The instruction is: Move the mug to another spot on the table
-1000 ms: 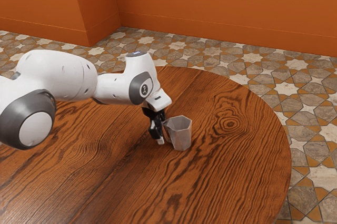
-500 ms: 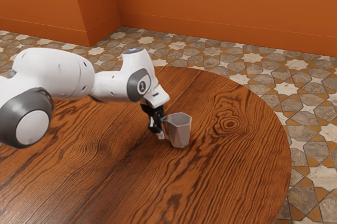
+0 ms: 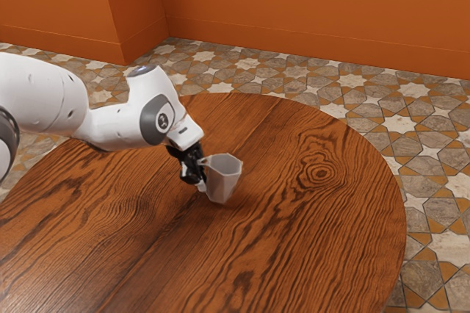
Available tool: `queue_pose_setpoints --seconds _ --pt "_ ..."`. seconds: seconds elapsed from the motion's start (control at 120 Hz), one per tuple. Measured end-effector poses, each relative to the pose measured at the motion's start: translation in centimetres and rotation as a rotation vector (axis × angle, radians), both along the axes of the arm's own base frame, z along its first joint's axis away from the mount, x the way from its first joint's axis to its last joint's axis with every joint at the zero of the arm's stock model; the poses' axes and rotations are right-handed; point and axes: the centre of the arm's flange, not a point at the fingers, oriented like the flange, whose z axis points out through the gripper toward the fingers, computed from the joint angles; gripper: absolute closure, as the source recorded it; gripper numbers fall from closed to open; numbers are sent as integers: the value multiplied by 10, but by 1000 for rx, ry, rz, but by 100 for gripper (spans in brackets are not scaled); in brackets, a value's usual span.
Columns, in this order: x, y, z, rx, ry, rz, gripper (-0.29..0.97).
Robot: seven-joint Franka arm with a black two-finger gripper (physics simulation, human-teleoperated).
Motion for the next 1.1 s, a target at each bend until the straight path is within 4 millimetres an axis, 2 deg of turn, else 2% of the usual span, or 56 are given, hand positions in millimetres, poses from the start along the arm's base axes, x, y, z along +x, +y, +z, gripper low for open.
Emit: queue_pose_setpoints --seconds 0.175,0.308,0.408,0.692,0.833,0.867,0.908,1.0,1.1 --pt "-8 35 3 -68 -51 67 68" --pt "-8 38 11 -87 -90 47 68" --pt "-13 39 31 -85 -128 25 68" --pt "-37 40 115 -131 -258 -62 68" --pt "-56 39 146 -194 -304 -122 68" --pt "-59 43 154 -214 -320 -131 68" --pt "-63 59 161 -234 -338 -127 68" --pt "-69 88 163 -283 -354 -139 68" --pt "-65 102 142 -302 -330 -192 68"
